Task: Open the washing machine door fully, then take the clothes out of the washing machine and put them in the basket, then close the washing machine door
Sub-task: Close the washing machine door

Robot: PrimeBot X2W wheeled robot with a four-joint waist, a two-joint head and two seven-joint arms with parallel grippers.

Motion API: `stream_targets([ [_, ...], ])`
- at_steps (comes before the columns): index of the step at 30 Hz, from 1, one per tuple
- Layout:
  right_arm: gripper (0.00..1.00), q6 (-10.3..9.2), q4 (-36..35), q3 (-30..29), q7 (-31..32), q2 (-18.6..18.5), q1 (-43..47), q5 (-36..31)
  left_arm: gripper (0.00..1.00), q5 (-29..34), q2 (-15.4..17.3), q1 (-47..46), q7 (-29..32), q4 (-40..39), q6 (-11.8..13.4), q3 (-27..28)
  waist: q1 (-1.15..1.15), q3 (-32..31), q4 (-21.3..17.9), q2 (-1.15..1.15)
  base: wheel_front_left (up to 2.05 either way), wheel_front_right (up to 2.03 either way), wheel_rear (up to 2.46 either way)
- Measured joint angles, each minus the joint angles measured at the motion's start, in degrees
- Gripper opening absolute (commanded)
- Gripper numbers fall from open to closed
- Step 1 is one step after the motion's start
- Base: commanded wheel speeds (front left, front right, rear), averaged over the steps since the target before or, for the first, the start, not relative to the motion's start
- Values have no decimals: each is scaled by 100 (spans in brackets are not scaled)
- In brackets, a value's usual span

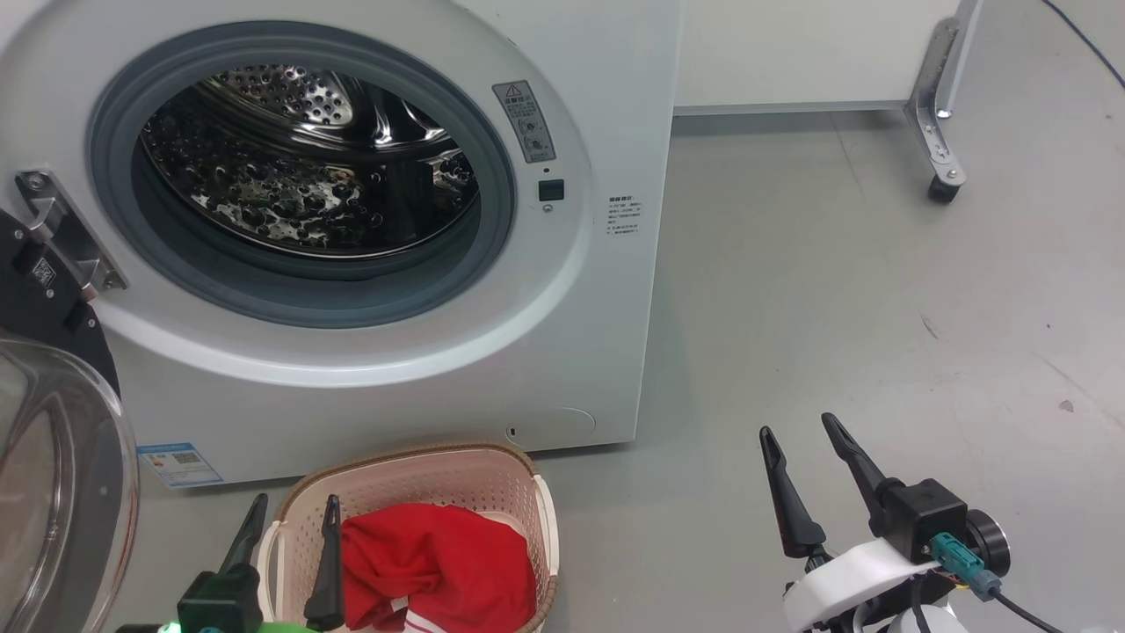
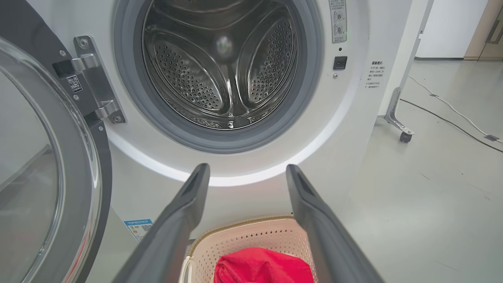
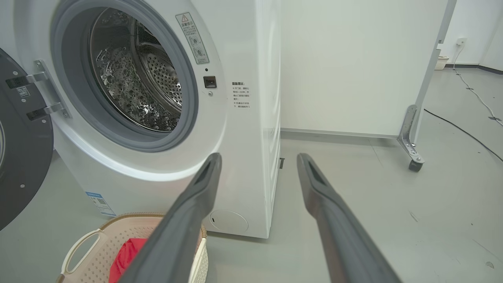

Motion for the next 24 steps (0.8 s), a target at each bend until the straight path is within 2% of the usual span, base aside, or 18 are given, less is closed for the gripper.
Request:
stream_targets([
  [24, 100, 57, -68, -46, 0, 5, 88, -18, 100, 2, 9, 275, 241, -524, 93, -20, 0, 10, 1, 0, -3, 5, -3],
])
